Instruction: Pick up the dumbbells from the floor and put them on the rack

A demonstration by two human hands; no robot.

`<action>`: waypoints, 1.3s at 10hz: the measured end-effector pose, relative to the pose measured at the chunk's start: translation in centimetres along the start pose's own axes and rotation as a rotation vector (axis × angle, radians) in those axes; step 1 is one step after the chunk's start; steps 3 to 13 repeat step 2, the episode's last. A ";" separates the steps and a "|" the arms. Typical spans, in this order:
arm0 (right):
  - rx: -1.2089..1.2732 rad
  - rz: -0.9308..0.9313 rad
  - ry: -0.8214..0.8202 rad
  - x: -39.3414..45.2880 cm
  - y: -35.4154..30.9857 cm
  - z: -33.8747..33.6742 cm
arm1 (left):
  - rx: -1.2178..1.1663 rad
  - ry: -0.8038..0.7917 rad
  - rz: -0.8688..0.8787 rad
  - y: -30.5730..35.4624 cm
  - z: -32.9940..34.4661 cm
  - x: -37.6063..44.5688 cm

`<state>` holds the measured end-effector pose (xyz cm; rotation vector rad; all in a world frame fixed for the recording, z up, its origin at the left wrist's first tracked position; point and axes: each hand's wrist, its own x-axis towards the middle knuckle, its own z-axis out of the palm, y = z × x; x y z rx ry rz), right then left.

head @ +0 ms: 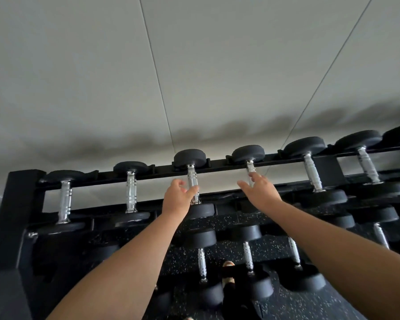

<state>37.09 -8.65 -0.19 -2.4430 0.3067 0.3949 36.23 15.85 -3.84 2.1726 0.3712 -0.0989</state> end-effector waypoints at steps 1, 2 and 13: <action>0.025 -0.035 0.048 -2.2 -1.6 0.0 | -0.005 -0.017 0.092 1.0 -2.1 -1.3; 0.004 -0.080 0.094 -4.5 -3.0 -0.3 | 0.016 -0.019 0.157 2.0 -4.5 -2.6; 0.004 -0.080 0.094 -4.5 -3.0 -0.3 | 0.016 -0.019 0.157 2.0 -4.5 -2.6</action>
